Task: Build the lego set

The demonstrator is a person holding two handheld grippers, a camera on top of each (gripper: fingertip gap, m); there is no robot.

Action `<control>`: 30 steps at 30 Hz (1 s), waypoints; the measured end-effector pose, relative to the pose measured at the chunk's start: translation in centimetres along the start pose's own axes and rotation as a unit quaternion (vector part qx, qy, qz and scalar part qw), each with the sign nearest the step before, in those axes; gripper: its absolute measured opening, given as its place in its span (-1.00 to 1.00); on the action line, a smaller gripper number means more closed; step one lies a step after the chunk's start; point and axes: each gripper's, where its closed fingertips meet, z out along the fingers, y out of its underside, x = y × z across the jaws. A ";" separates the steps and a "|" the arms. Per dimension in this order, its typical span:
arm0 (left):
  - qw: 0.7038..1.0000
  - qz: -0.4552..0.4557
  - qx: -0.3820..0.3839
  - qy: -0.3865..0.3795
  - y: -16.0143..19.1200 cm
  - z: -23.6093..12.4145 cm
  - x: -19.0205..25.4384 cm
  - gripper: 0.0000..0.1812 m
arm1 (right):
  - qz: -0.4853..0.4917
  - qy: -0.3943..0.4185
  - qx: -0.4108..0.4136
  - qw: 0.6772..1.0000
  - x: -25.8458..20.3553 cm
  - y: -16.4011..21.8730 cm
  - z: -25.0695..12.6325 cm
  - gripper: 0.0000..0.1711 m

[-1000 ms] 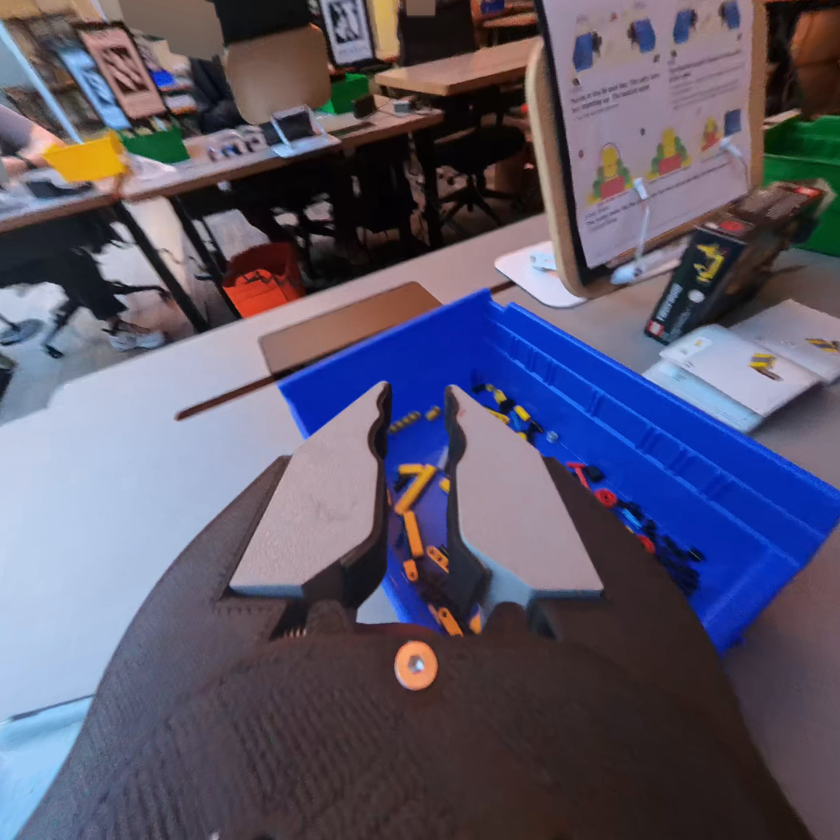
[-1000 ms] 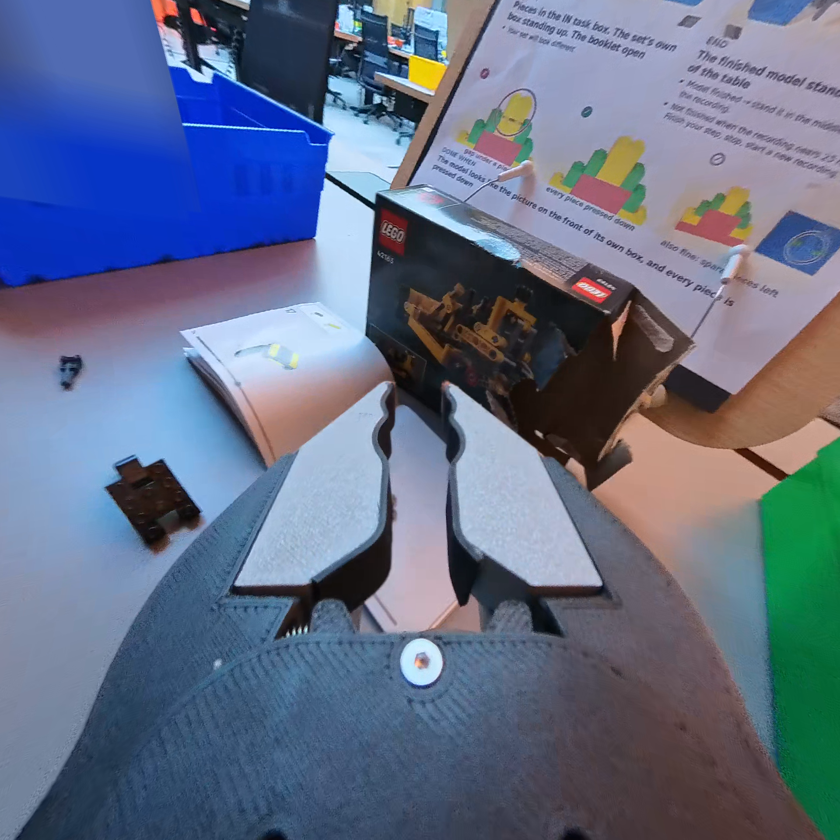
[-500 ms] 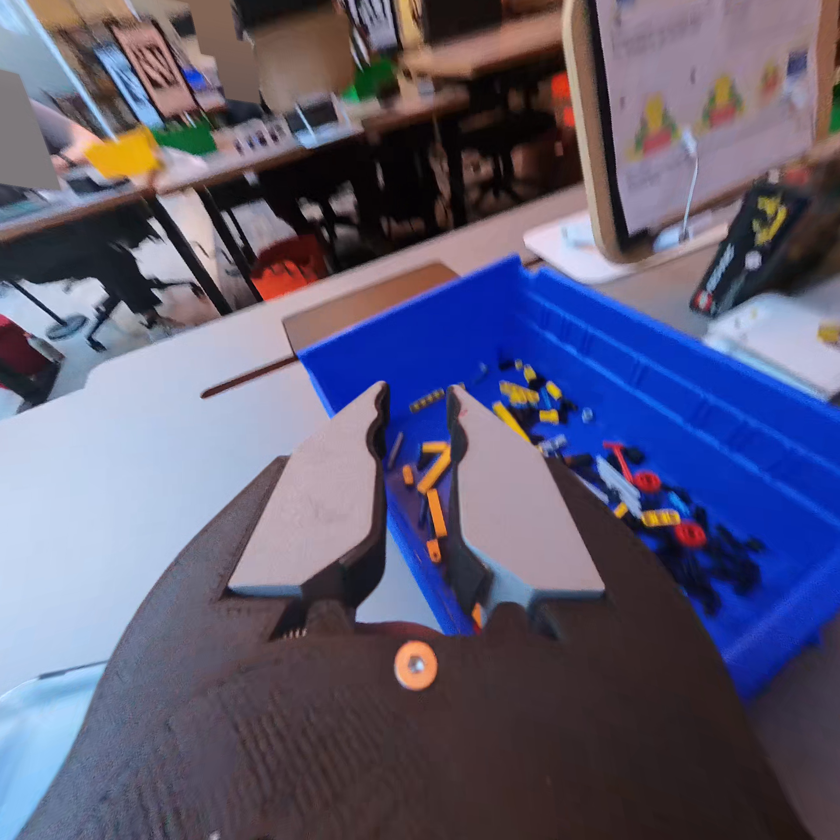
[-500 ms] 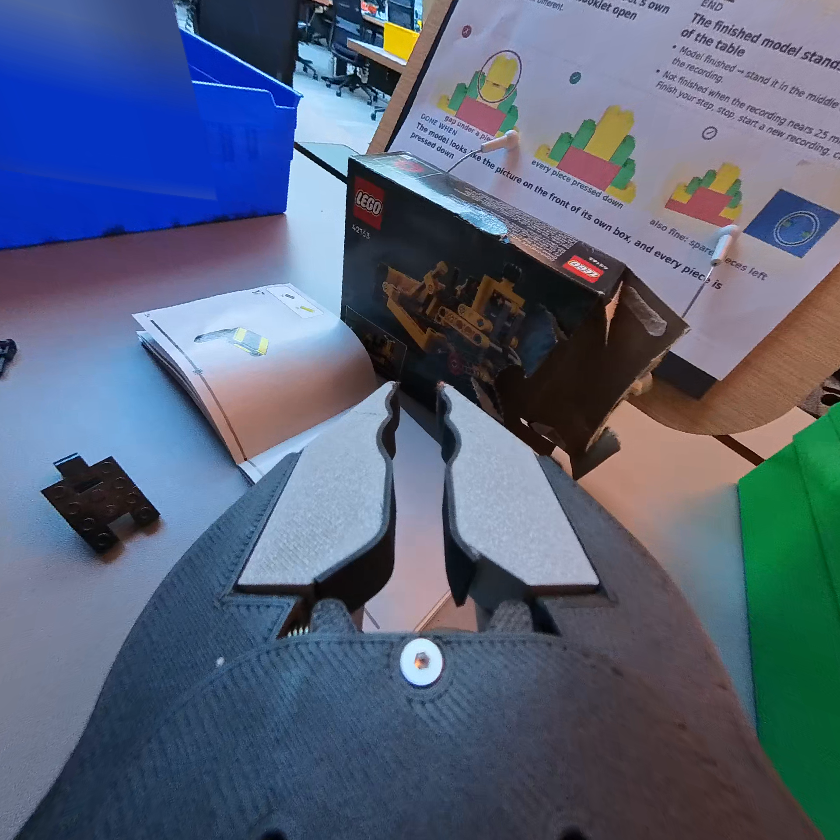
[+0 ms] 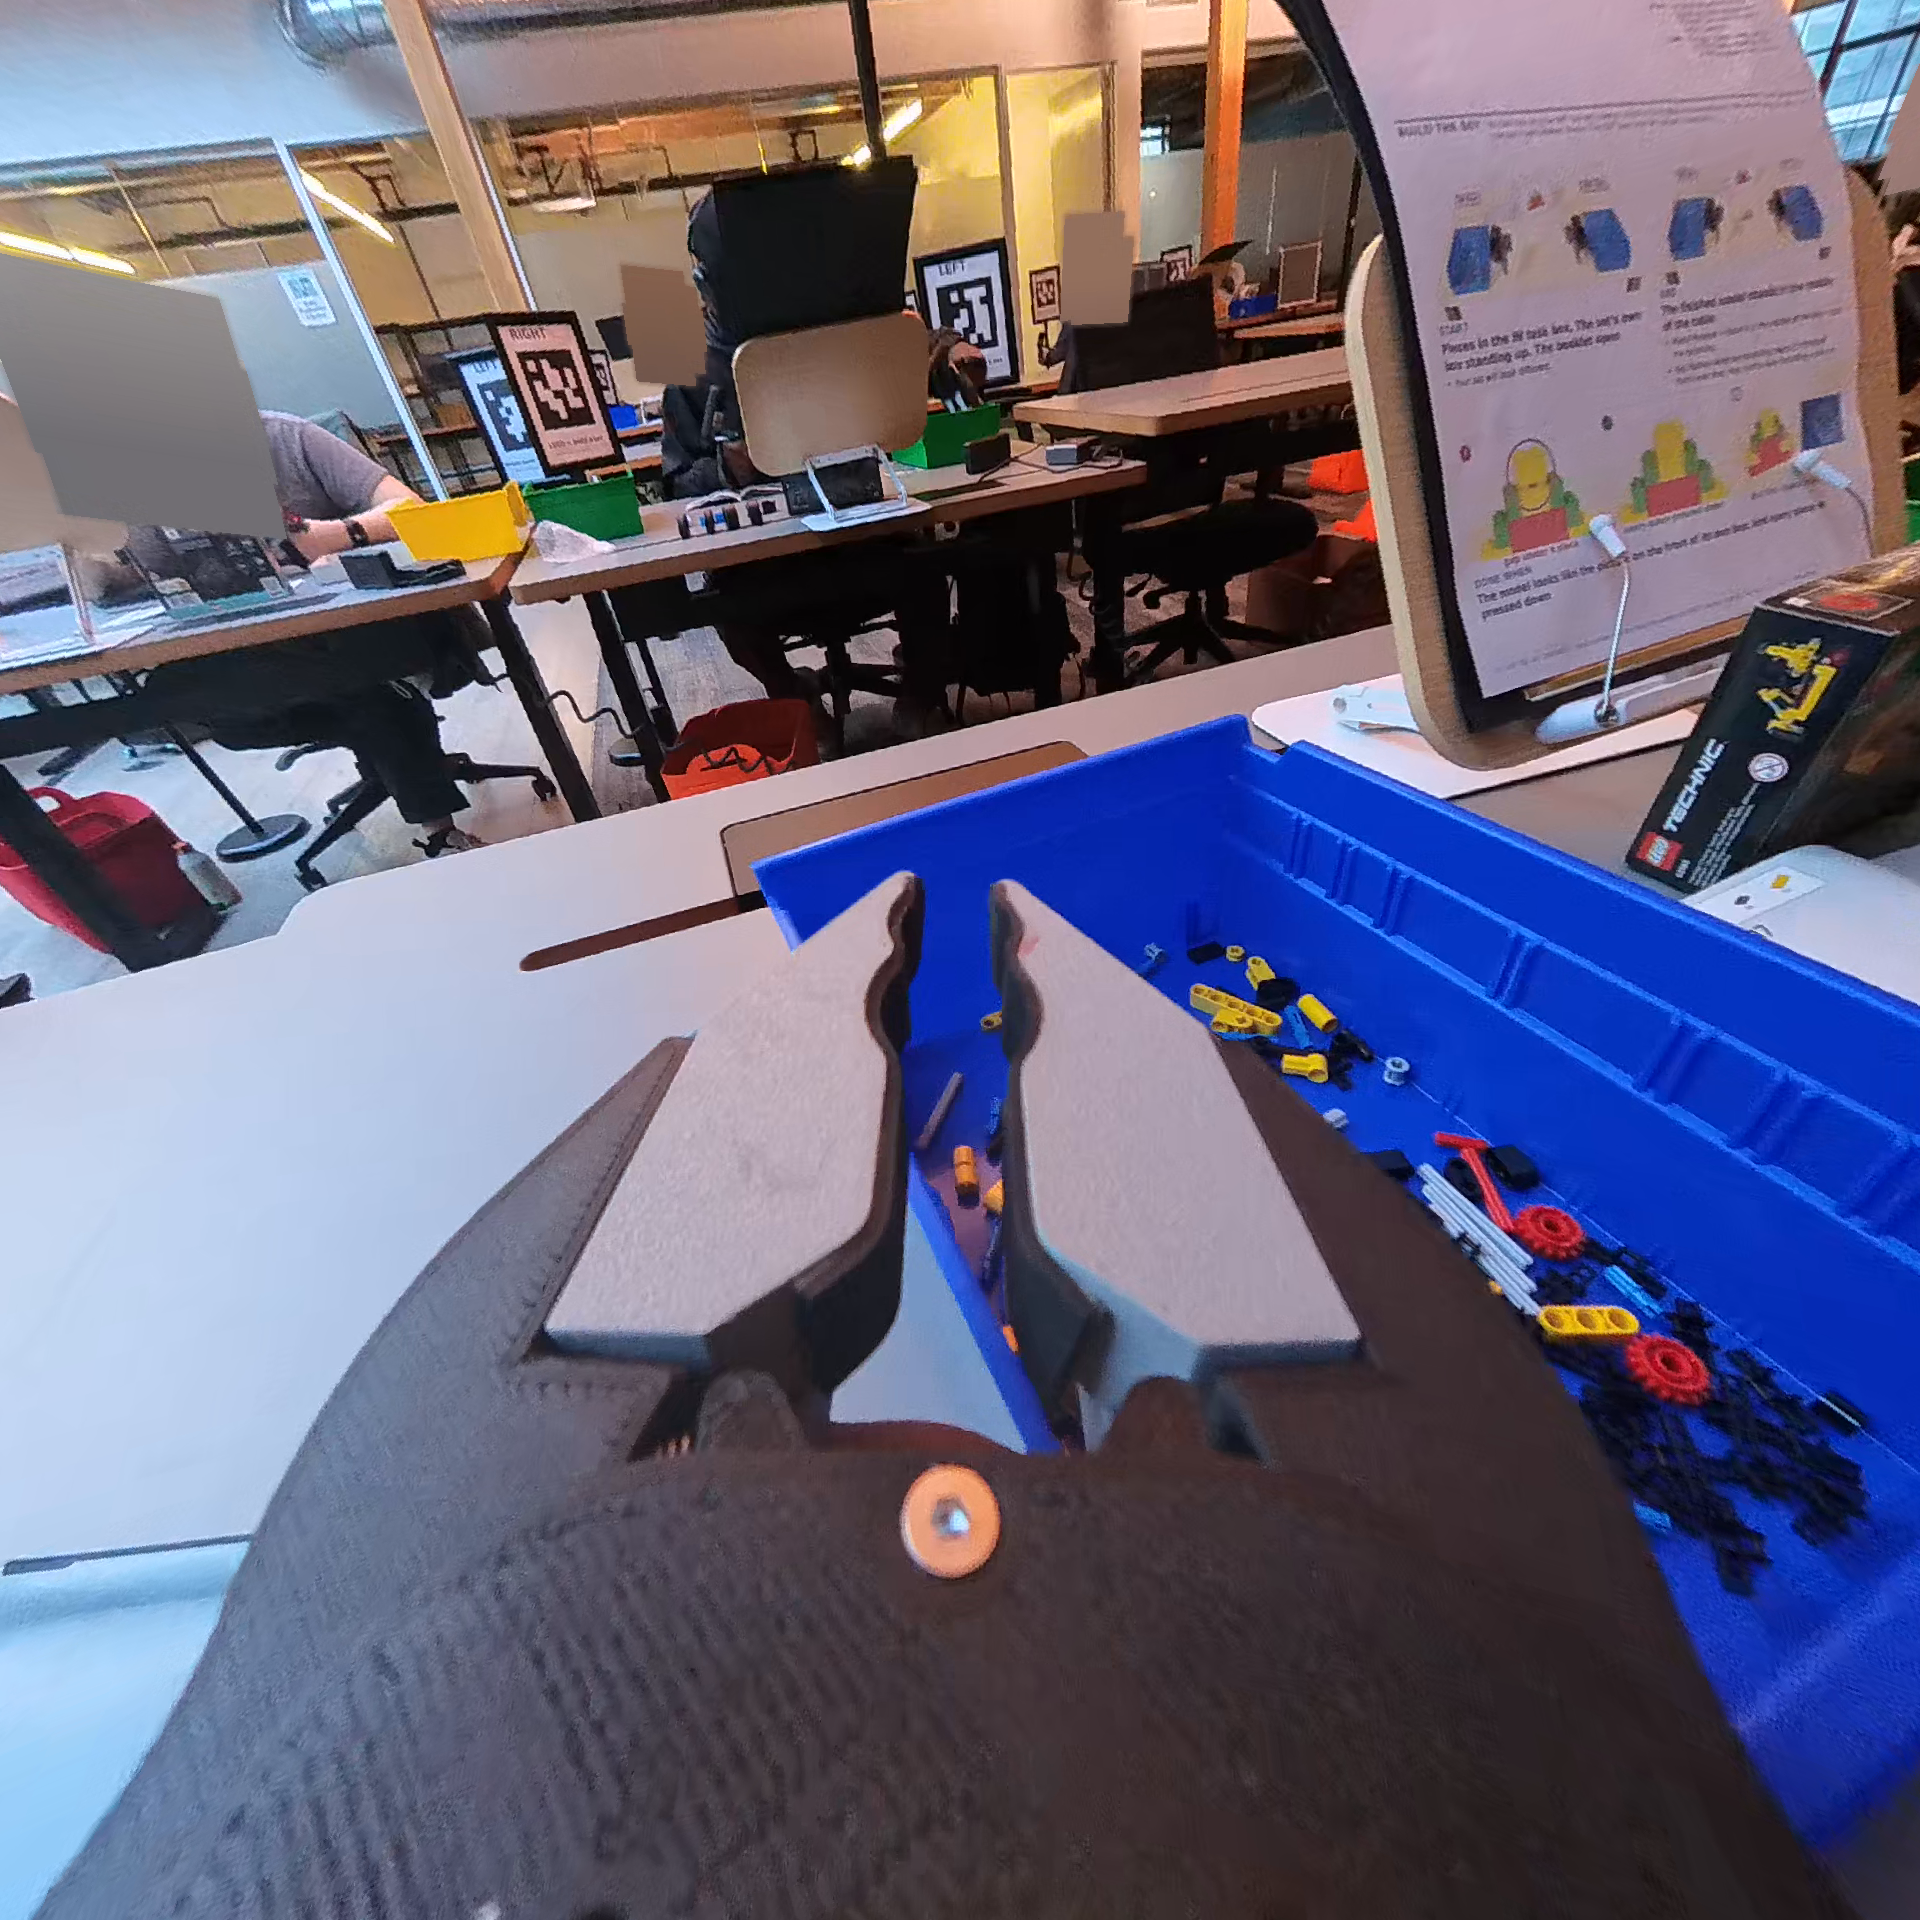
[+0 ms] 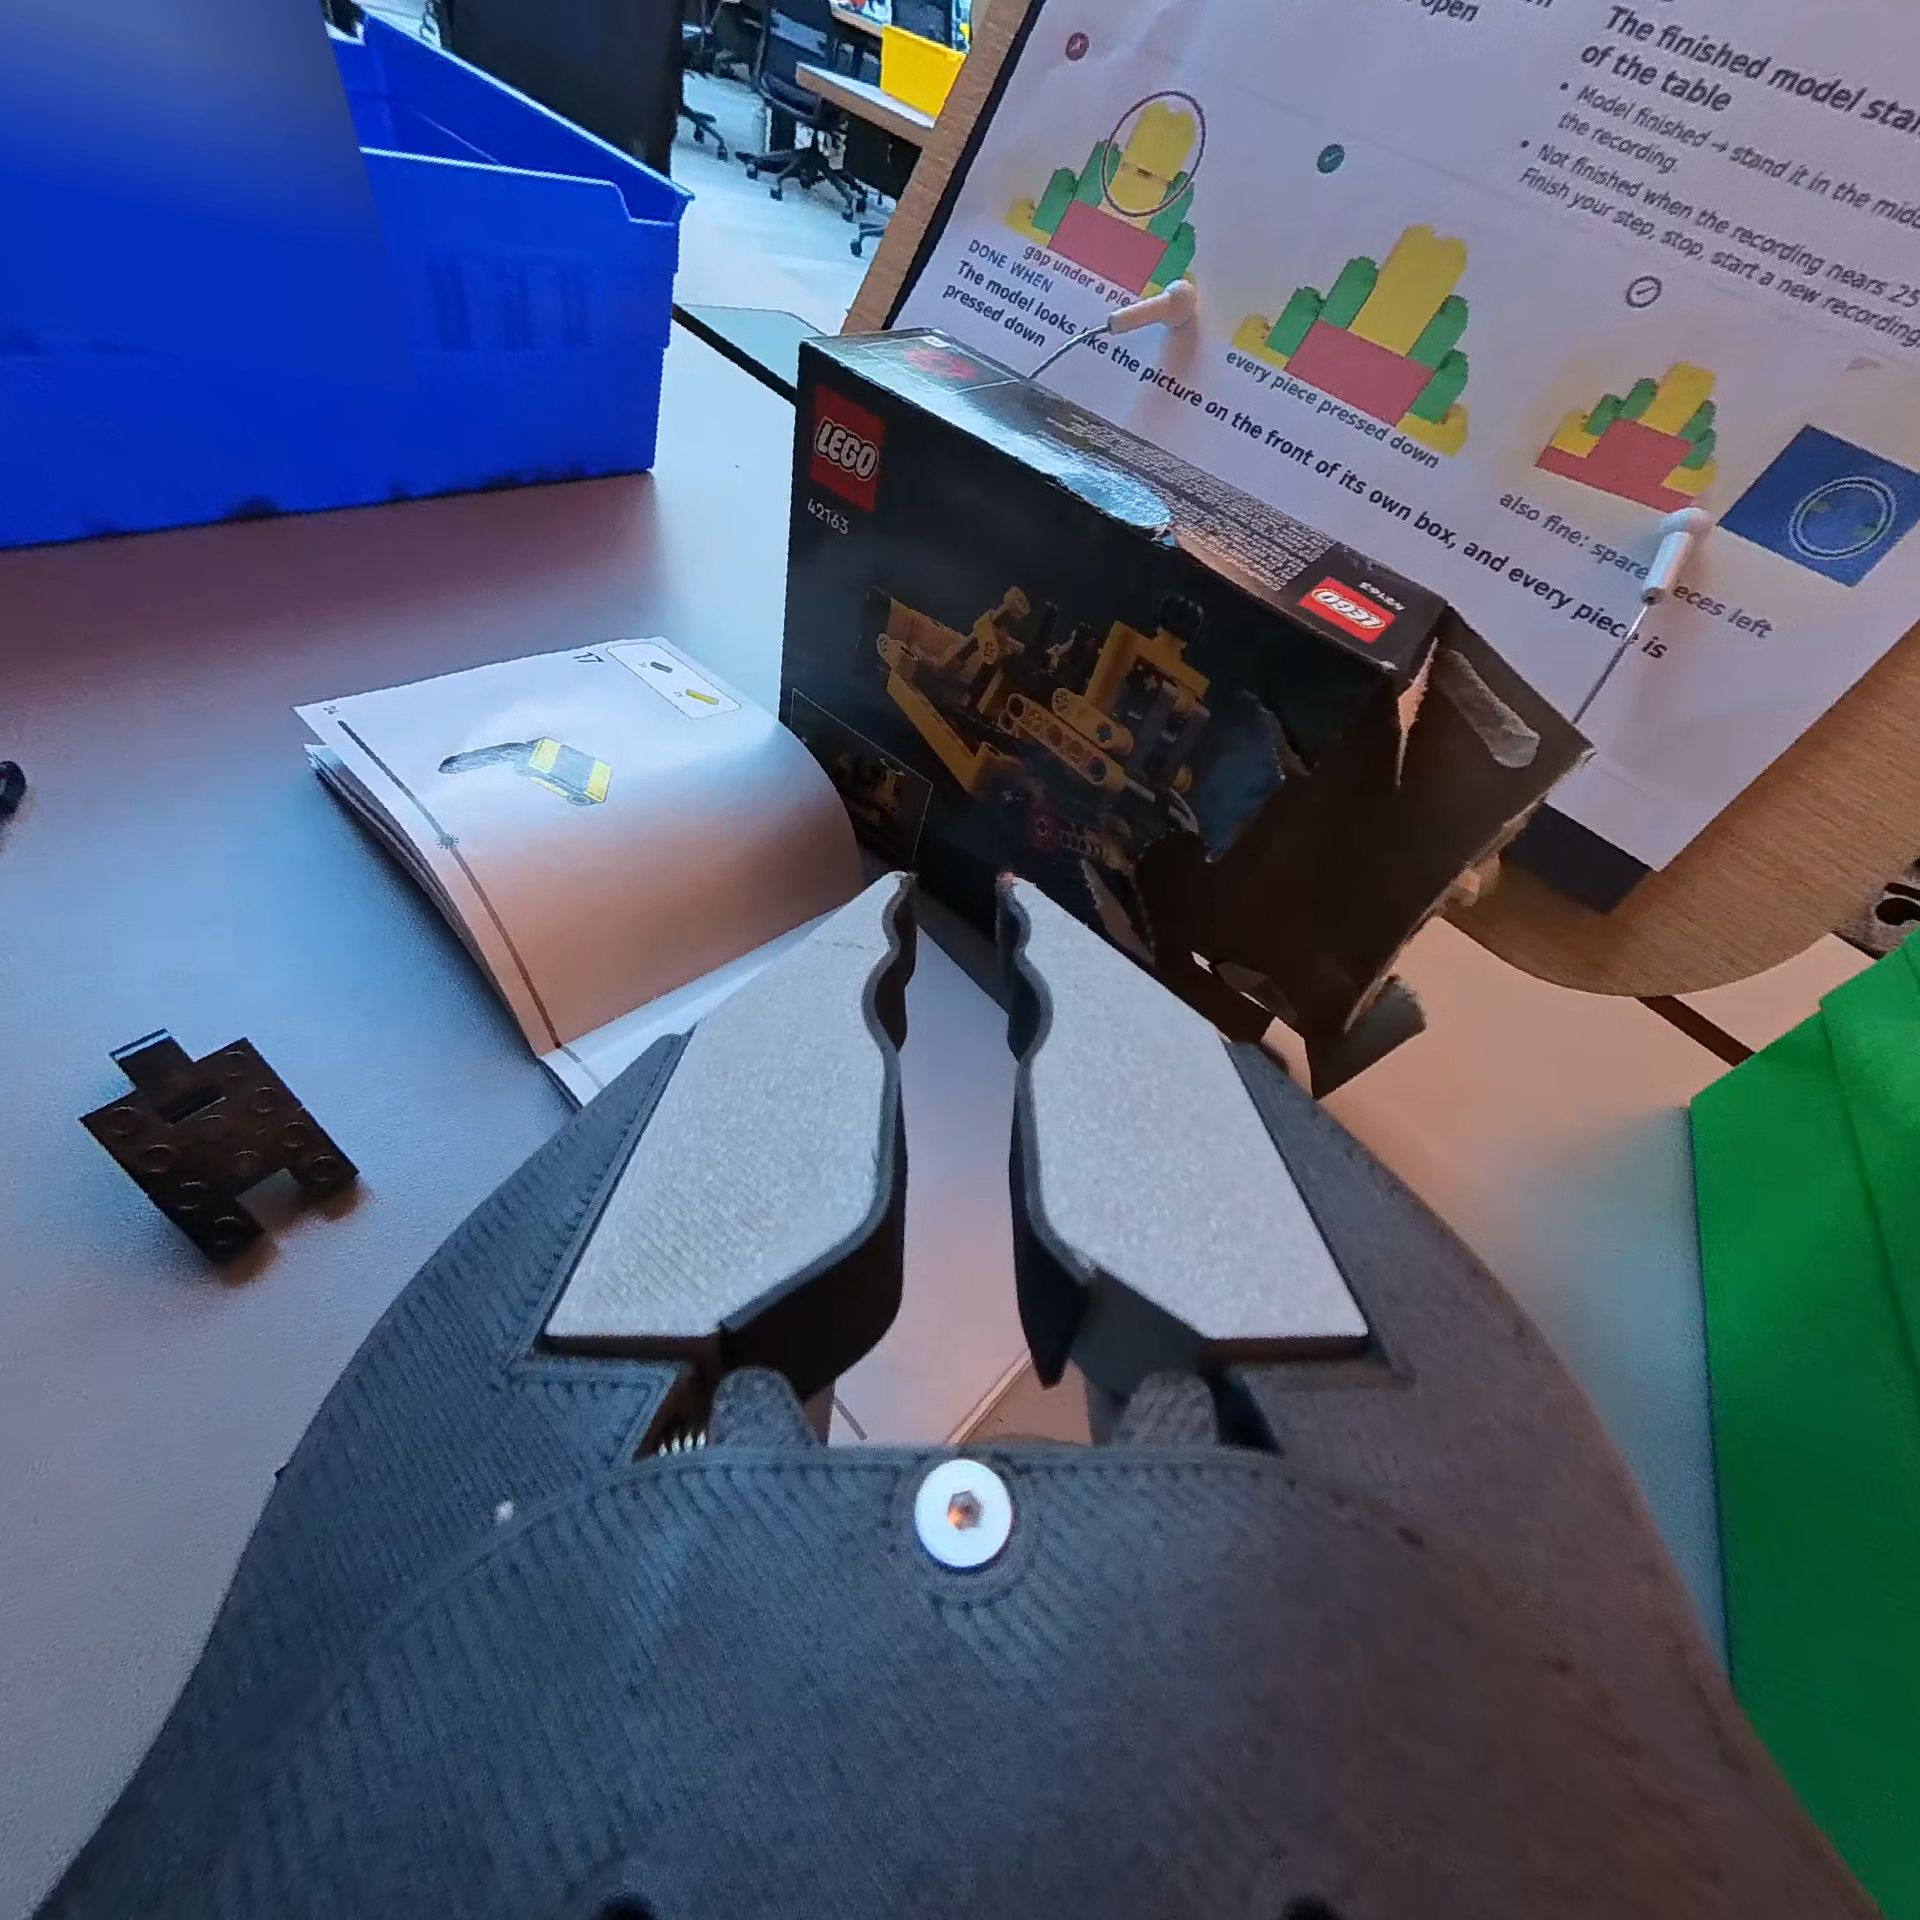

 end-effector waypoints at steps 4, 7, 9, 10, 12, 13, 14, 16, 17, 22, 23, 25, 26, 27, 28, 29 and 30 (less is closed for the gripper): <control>1.000 -0.021 0.009 0.002 0.0 0.0 -0.3 -0.89 | 0.000 -0.001 0.000 1.000 0.0 0.0 0.0 -0.87; 1.000 -0.027 0.003 0.003 0.4 0.2 -0.4 -0.90 | 0.000 -0.002 0.000 1.000 -0.1 0.0 0.0 -0.88; 1.000 -0.022 -0.005 0.001 0.7 0.4 -0.4 -0.90 | -0.002 -0.003 0.001 1.000 -0.1 0.0 0.0 -0.89; 1.000 -0.017 -0.005 0.000 0.8 0.5 -0.3 -0.91 | -0.003 -0.004 0.001 1.000 -0.2 0.0 0.0 -0.89; 1.000 -0.011 -0.008 0.001 1.0 0.7 0.0 -0.91 | -0.002 -0.005 0.000 1.000 -0.2 0.0 0.1 -0.89; 1.000 -0.010 -0.010 0.005 1.1 0.7 0.1 -0.91 | -0.002 -0.006 -0.001 1.000 -0.2 0.0 0.1 -0.89; 1.000 -0.012 -0.011 0.007 1.2 0.8 0.2 -0.91 | -0.002 -0.006 -0.002 1.000 -0.3 0.1 0.1 -0.89; 1.000 -0.012 -0.007 0.008 1.1 0.7 0.3 -0.92 | -0.003 -0.006 -0.001 1.000 -0.3 0.0 0.1 -0.89; 1.000 -0.011 -0.008 0.007 1.1 0.7 0.3 -0.92 | -0.003 -0.006 -0.001 1.000 -0.3 0.0 0.1 -0.90; 1.000 -0.007 -0.009 0.009 1.1 0.7 0.4 -0.92 | -0.003 -0.007 -0.002 1.000 -0.3 0.1 0.1 -0.90; 1.000 -0.006 -0.011 0.010 1.2 0.7 0.4 -0.92 | -0.003 -0.007 -0.002 1.000 -0.3 0.1 0.1 -0.90; 1.000 -0.006 -0.014 0.012 1.3 0.8 0.5 -0.92 | -0.005 -0.007 -0.002 1.000 -0.3 0.1 0.1 -0.90; 1.000 -0.006 -0.016 0.014 1.3 0.8 0.5 -0.92 | -0.005 -0.008 -0.002 1.000 -0.4 0.1 0.2 -0.90; 1.000 -0.005 -0.019 0.014 1.4 0.8 0.5 -0.92 | -0.006 -0.008 -0.003 1.000 -0.4 0.1 0.2 -0.90; 1.000 -0.002 -0.022 0.015 1.4 0.8 0.5 -0.91 | -0.006 -0.009 -0.003 1.000 -0.4 0.1 0.2 -0.90; 1.000 0.003 -0.025 0.015 1.4 0.7 0.5 -0.91 | -0.006 -0.010 -0.003 1.000 -0.4 0.1 0.2 -0.90; 0.999 0.011 -0.030 0.009 1.5 0.7 0.3 -0.90 | -0.006 -0.011 -0.004 1.000 -0.5 0.2 0.2 -0.90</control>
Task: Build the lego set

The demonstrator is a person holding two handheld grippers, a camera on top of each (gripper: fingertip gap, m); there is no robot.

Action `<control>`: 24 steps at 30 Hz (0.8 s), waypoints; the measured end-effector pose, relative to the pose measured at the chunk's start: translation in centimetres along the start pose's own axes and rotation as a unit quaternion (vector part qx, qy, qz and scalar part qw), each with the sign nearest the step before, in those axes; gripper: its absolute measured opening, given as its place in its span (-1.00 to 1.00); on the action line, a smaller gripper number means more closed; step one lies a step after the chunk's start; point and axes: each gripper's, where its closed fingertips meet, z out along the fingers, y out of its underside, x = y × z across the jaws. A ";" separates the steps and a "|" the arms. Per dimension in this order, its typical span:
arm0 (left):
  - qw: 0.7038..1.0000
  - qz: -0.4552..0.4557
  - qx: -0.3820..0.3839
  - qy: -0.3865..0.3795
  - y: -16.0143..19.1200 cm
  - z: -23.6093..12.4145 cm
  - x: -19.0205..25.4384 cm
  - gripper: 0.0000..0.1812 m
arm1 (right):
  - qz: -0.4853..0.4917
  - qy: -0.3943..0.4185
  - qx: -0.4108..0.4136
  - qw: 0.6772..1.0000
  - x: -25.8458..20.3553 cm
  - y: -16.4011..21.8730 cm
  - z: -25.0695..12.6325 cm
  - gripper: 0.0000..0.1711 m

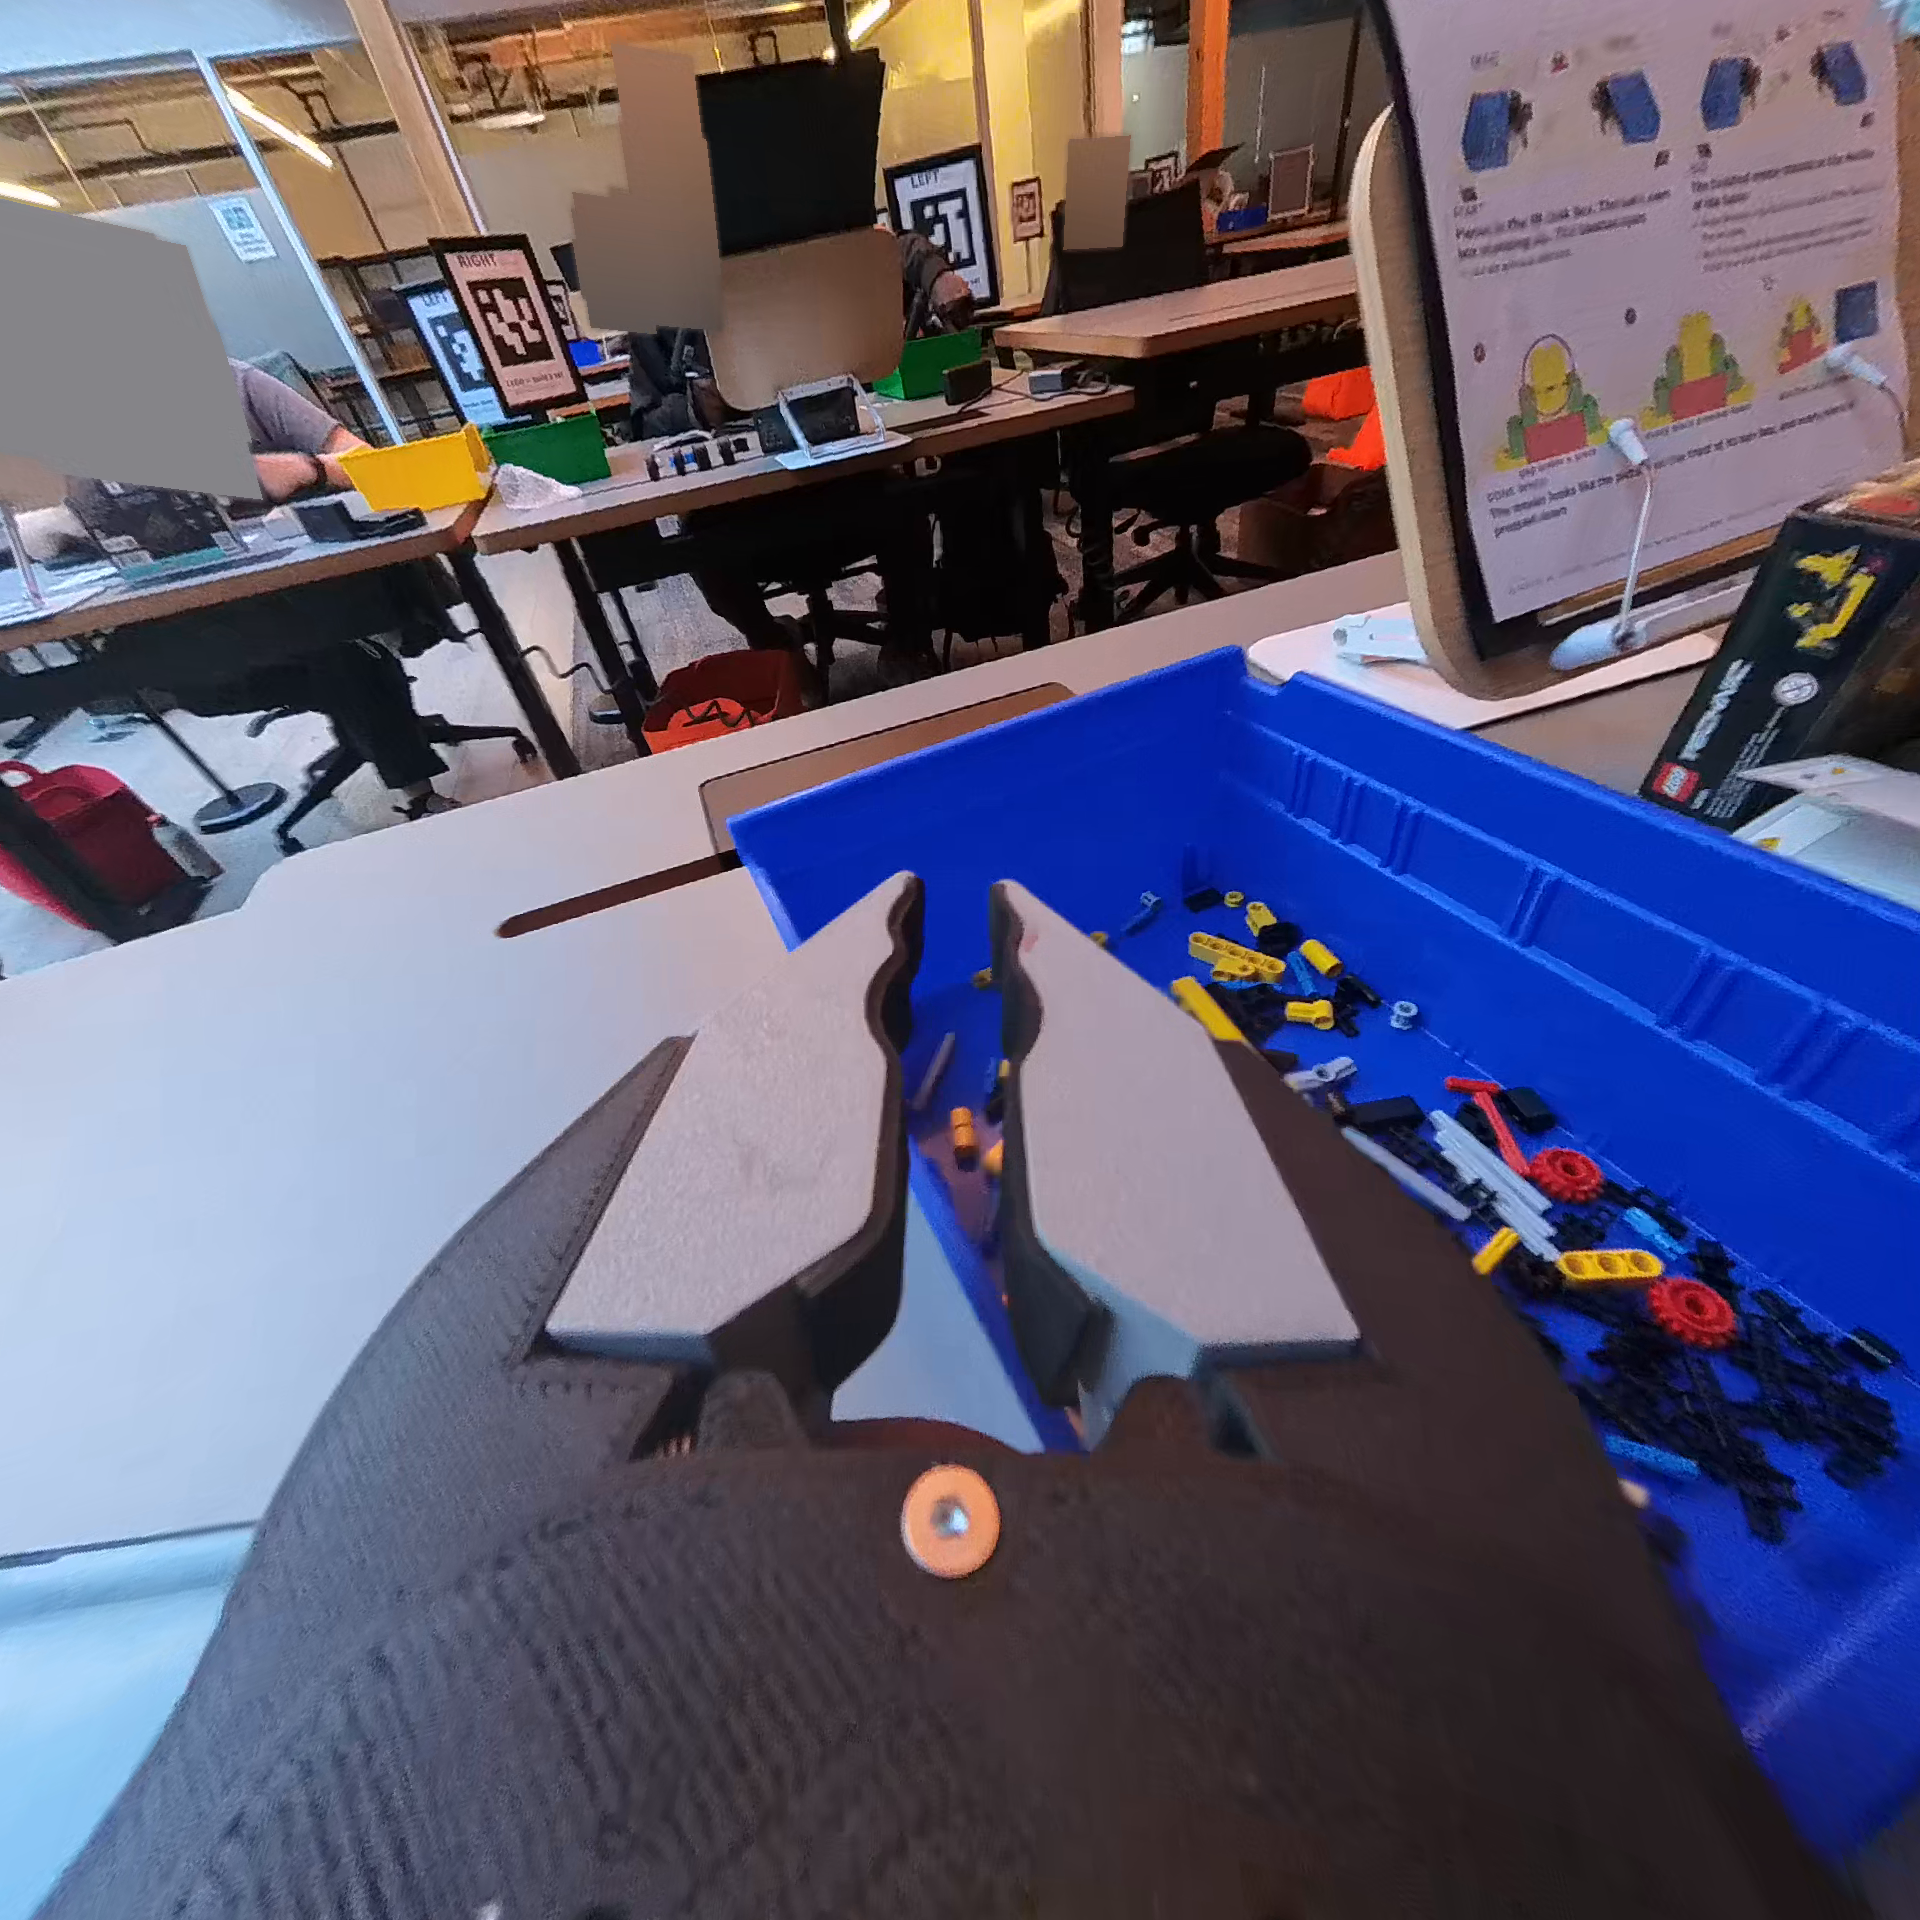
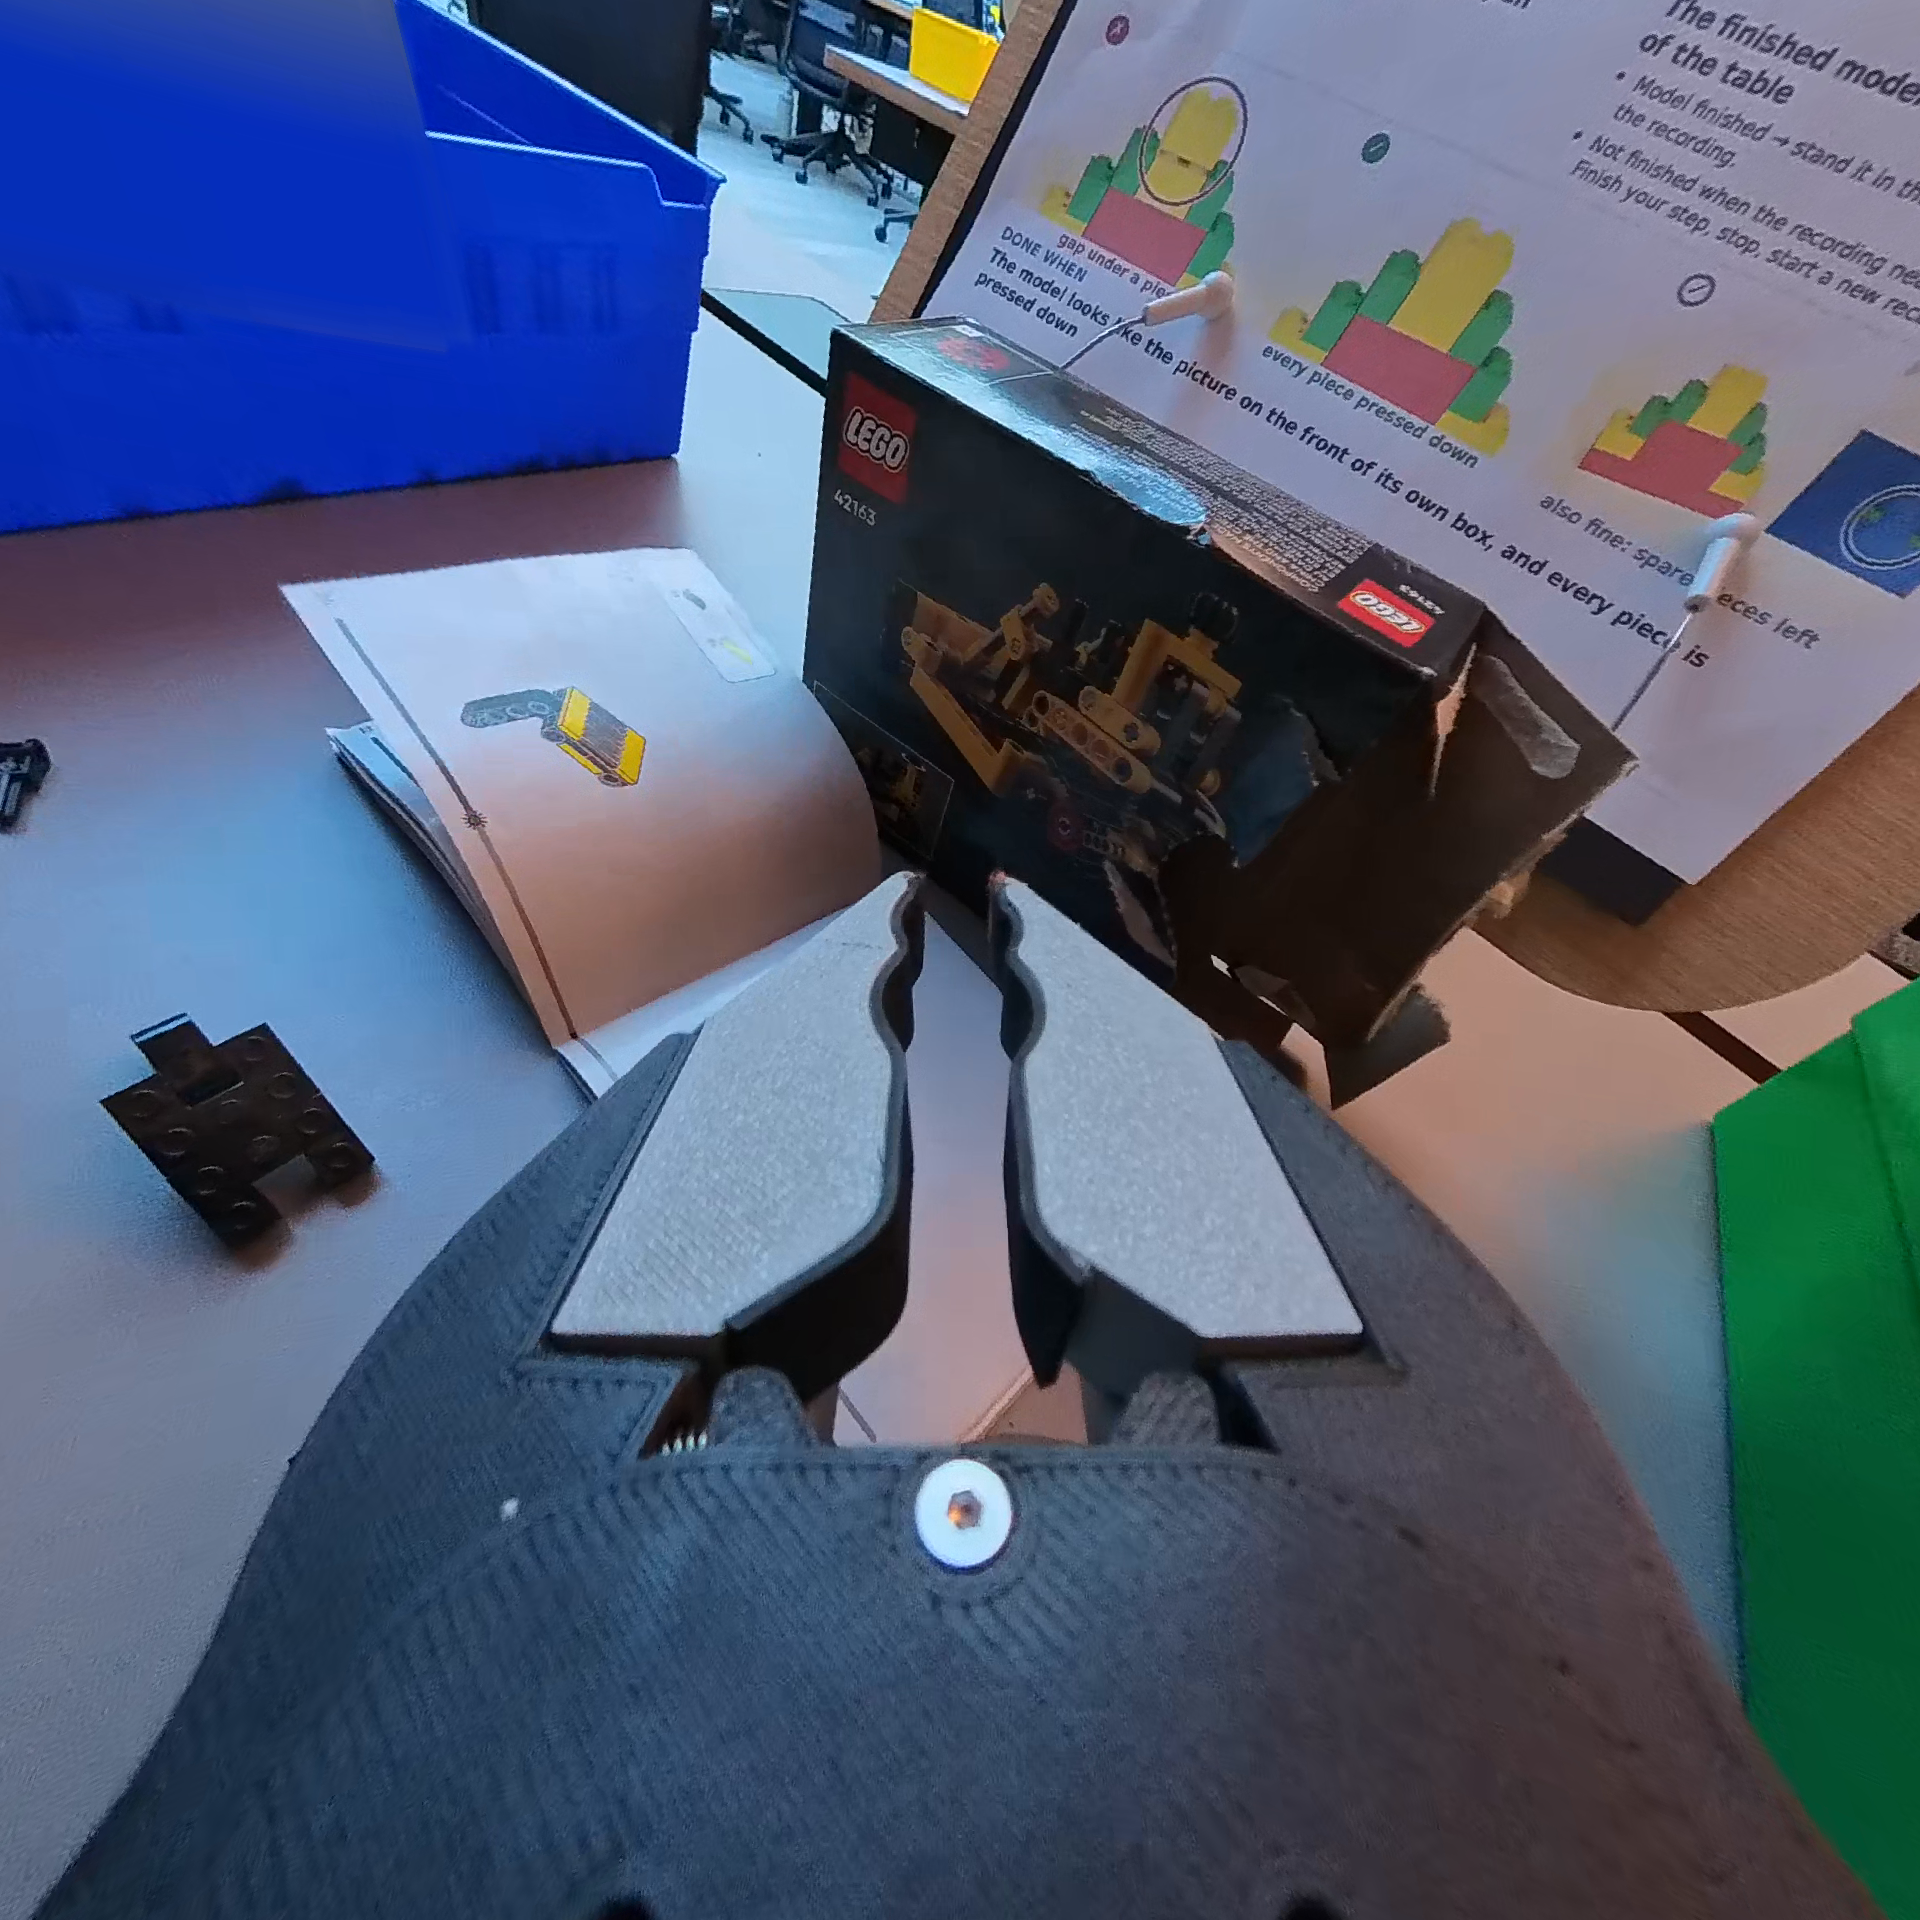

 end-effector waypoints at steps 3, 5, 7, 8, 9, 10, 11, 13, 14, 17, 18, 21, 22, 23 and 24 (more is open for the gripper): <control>0.999 0.034 -0.016 -0.034 0.1 -0.4 -1.2 -0.89 | 0.001 -0.017 0.006 1.000 -0.7 -0.4 0.1 -0.90; 0.998 0.049 -0.029 -0.031 -0.4 -0.7 -1.1 -0.88 | 0.001 -0.071 0.021 0.997 -2.7 -1.8 0.1 -0.90; 0.996 0.060 -0.060 -0.008 -1.1 -0.6 -0.1 -0.88 | 0.000 -0.111 -0.006 0.994 -4.4 -2.4 0.9 -0.88; 0.995 0.068 -0.078 0.004 -1.5 -0.5 0.4 -0.87 | 0.001 -0.132 -0.023 0.991 -5.4 -2.6 1.5 -0.86; 0.991 0.081 -0.100 0.026 -1.9 -0.2 1.2 -0.85 | 0.001 -0.157 -0.035 0.987 -6.5 -2.8 2.1 -0.85; 0.985 0.097 -0.128 0.059 -2.1 0.2 2.5 -0.83 | -0.004 -0.178 -0.043 0.983 -7.6 -3.0 2.7 -0.85; 0.976 0.114 -0.159 0.099 -2.1 0.7 3.9 -0.80 | -0.014 -0.188 -0.053 0.981 -8.4 -3.1 3.4 -0.86; 0.953 0.157 -0.197 0.167 -2.5 2.6 6.7 -0.77 | -0.043 -0.198 -0.083 0.976 -9.6 -2.6 4.9 -0.86; 0.941 0.186 -0.211 0.190 -2.5 3.9 7.8 -0.77 | -0.054 -0.202 -0.105 0.972 -10.0 -2.0 5.5 -0.86; 0.894 0.270 -0.262 0.244 -1.0 8.1 10.7 -0.77 | -0.055 -0.209 -0.152 0.965 -10.5 0.0 6.5 -0.88; 0.882 0.284 -0.278 0.254 -0.2 9.6 11.3 -0.77 | -0.051 -0.212 -0.162 0.963 -10.7 0.5 6.5 -0.88; 0.842 0.315 -0.343 0.272 3.2 13.4 12.1 -0.76 | -0.052 -0.207 -0.152 0.965 -10.7 0.8 6.4 -0.89; 0.827 0.328 -0.359 0.283 4.4 14.3 12.3 -0.77 | -0.053 -0.204 -0.146 0.967 -10.5 0.7 6.4 -0.91; 0.815 0.340 -0.370 0.290 5.5 15.0 12.2 -0.78 | -0.053 -0.204 -0.144 0.967 -10.5 0.7 6.3 -0.90; 0.805 0.348 -0.378 0.295 6.5 15.7 12.2 -0.78 | -0.050 -0.207 -0.143 0.967 -10.5 0.7 6.2 -0.89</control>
